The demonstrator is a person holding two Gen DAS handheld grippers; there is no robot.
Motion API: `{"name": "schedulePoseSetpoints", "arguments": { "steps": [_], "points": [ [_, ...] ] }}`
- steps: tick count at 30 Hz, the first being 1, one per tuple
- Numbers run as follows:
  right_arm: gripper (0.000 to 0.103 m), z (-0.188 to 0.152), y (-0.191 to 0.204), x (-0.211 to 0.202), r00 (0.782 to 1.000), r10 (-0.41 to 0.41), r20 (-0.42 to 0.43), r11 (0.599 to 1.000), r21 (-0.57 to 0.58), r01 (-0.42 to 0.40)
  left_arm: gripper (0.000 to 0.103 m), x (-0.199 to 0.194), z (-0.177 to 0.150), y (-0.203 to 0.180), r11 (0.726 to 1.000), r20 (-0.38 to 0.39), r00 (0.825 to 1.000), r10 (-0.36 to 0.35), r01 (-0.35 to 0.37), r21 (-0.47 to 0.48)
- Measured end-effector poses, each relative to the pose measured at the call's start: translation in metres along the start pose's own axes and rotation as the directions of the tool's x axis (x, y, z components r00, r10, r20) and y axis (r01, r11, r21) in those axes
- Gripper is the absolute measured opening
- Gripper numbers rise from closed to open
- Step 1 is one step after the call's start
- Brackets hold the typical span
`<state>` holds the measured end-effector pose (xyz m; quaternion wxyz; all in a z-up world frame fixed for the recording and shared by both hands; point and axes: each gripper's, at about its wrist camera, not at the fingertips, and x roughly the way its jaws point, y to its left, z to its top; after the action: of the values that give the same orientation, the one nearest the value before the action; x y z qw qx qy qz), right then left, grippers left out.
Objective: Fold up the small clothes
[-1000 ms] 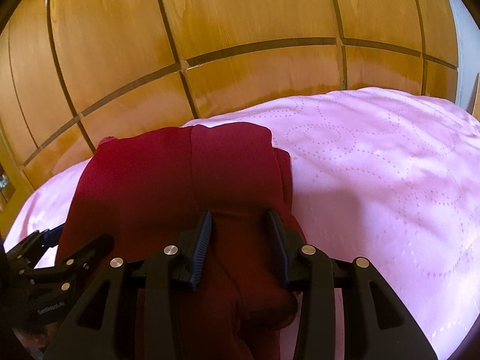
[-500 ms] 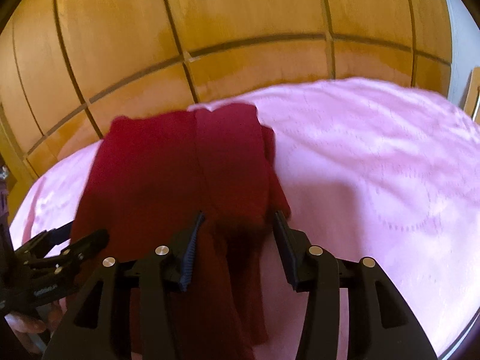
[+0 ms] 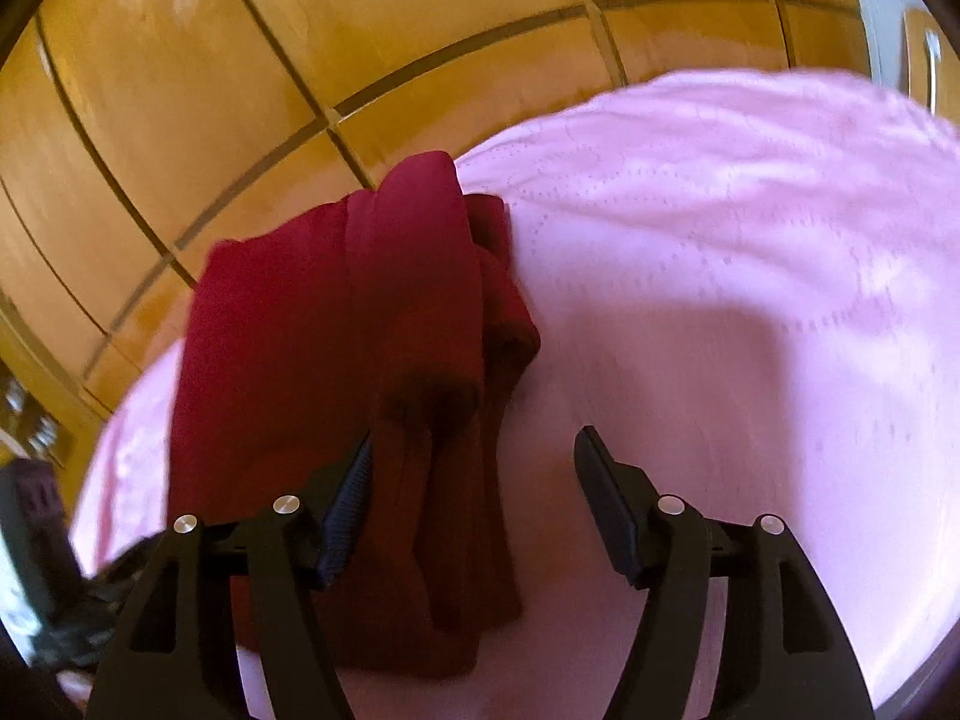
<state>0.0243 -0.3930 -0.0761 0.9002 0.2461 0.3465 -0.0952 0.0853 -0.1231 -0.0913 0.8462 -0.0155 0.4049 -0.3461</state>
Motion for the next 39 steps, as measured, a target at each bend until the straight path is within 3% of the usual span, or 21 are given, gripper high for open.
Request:
{"name": "schedulePoseSetpoints", "arguments": {
  "steps": [4,5,6,7,9,12,16,20,28,35,39],
  "points": [
    [0.064,-0.003,0.002,-0.011,1.0,0.005,-0.015,1.0,-0.013,-0.005,0.096,0.0,-0.003,0.001,1.0,-0.004,1.0,-0.018,0.018,0.003],
    [0.049,-0.005,0.004,-0.009,0.999,-0.035,-0.031,0.998,-0.046,0.034,0.096,0.002,-0.002,-0.002,1.0,-0.007,1.0,-0.01,0.01,0.015],
    [0.044,-0.006,0.005,-0.006,0.998,-0.049,-0.046,0.996,-0.074,0.045,0.094,0.003,-0.002,-0.005,0.999,-0.011,1.0,-0.003,0.003,0.033],
    [0.04,-0.008,0.005,-0.005,0.998,-0.042,-0.052,0.996,-0.077,0.038,0.085,0.003,-0.002,-0.009,0.999,-0.017,1.0,-0.005,0.005,0.053],
    [0.04,-0.008,0.002,-0.003,0.996,-0.067,-0.051,0.995,-0.072,0.063,0.079,0.002,-0.004,-0.022,0.993,-0.016,1.0,-0.006,0.008,0.114],
    [0.04,-0.012,-0.001,0.001,0.997,-0.065,-0.038,0.996,-0.069,0.062,0.08,0.002,-0.004,-0.027,0.987,-0.002,1.0,0.009,-0.008,0.16],
    [0.05,-0.018,-0.013,-0.002,0.999,0.03,-0.017,0.999,0.031,-0.029,0.096,-0.001,0.0,-0.003,0.998,-0.015,0.998,-0.058,0.059,0.022],
    [0.077,-0.015,-0.01,-0.004,0.994,0.111,-0.02,0.992,0.066,-0.109,0.098,-0.009,0.0,0.014,0.993,0.009,0.995,-0.101,0.101,-0.056],
    [0.08,-0.011,-0.002,0.009,0.984,0.169,-0.058,0.984,0.067,-0.165,0.1,0.0,0.016,0.035,0.974,-0.007,0.988,-0.157,0.154,-0.169],
    [0.08,0.003,-0.008,0.028,0.974,0.224,-0.021,0.963,0.162,-0.217,0.1,0.022,0.027,0.021,0.982,-0.059,0.985,-0.161,0.154,-0.107],
    [0.08,0.009,-0.004,0.036,0.973,0.23,-0.015,0.962,0.153,-0.225,0.1,0.03,0.025,0.001,0.991,-0.085,0.987,-0.133,0.133,-0.004]
  ]
}}
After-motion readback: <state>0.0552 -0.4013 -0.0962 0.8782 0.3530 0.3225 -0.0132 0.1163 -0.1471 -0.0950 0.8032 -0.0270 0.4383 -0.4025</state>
